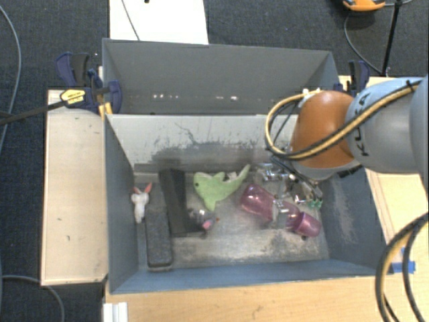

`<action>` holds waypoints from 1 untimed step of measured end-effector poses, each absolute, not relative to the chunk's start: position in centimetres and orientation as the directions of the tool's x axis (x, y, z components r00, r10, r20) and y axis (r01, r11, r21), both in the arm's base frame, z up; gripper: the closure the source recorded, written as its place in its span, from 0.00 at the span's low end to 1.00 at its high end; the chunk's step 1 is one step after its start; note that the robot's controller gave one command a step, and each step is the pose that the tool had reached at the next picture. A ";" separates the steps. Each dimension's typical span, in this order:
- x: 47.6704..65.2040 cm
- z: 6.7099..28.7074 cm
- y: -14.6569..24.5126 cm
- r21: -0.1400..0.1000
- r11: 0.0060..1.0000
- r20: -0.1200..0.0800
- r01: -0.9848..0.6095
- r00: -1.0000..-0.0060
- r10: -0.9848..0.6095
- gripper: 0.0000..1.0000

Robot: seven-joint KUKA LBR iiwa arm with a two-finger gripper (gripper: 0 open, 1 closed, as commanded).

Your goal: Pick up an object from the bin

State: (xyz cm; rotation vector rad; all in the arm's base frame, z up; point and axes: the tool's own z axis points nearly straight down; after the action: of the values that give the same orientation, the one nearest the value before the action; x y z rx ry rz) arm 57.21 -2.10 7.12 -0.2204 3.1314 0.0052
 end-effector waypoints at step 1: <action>56.3 7.0 -2.8 -0.004 0.975 -0.014 -0.220 -0.975 -0.220 1.00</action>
Offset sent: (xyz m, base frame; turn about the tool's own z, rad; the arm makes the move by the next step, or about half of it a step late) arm 0.0000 0.0000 0.0000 0.0000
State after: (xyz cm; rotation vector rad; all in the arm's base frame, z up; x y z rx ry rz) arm 56.25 -2.78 7.03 -0.3463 3.1078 -0.0041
